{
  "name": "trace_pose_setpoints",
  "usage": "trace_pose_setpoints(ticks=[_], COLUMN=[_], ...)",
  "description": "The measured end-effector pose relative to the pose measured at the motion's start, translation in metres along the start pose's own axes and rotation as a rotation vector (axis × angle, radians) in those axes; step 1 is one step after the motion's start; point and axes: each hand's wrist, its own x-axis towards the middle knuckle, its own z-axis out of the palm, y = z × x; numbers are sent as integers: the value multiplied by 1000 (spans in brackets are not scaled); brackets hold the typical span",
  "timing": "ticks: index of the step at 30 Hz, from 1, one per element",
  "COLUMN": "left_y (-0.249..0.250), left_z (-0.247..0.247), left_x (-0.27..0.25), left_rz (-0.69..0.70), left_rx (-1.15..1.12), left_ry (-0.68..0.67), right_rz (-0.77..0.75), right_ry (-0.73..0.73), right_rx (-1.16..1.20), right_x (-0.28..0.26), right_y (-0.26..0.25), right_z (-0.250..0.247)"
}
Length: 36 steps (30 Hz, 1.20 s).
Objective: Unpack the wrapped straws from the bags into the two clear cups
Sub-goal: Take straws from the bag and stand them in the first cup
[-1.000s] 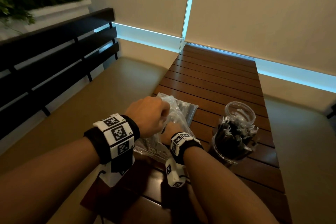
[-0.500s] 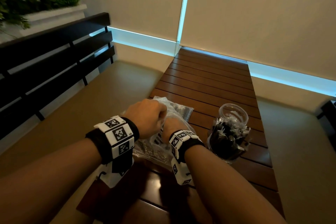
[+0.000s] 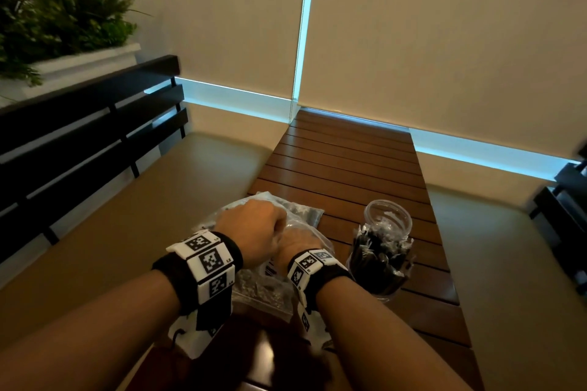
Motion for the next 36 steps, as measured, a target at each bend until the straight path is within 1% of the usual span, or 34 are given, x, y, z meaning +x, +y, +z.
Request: trace_pose_setpoints(ticks=[3,4,6,8,11,13,16,19,24,26,28,29,31,32,34,36], left_y=[-2,-4,-8,-12,-15,-15,-10,-3,27,40,51,57,73,82,103,117], left_z=[2,2,3,4,4,5,6,5,0,-4,-8,-12,-23,-31,-52,-70], left_x=[1,1,2,4,8,11,14,12,-6,-13,-15,-15,-16,-15,-17,-19], left_rz=[7,7,-2,-20,-77,-127,-193,-238,-229,-229,-253,-265,-211,-147,-32,-12], left_rx=[13,20,26,21,14,2,3,32,119,107,81,18,-206,-366,-761,-1134], left_ry=[-7,-5,-2,-12,-27,-23,-19,-51,-112,-130,-151,-156,-150,-147,-121,-108], right_rz=[-12,-10,26,26,-106,-156,-165,-162,-30,20,58,64,37,14,-15,-46], right_ry=[-89,-109,-108,-117,-94,-49,-1,23,28,44,94,142,273,328,406,456], right_rx=[73,62,47,-16,-82,-162,-318,-387,-447,-392,-295,-247,-127,-70,36,213], right_x=[4,4,11,12,-1,-14,-37,-72,-138,-156,-165,-166,-165,-164,-158,-153], right_y=[0,-1,-4,-6,-2,9,23,46,84,95,103,105,106,103,96,86], right_z=[5,5,7,1,-18,-31,-57,-86,-121,-131,-139,-140,-137,-132,-117,-98])
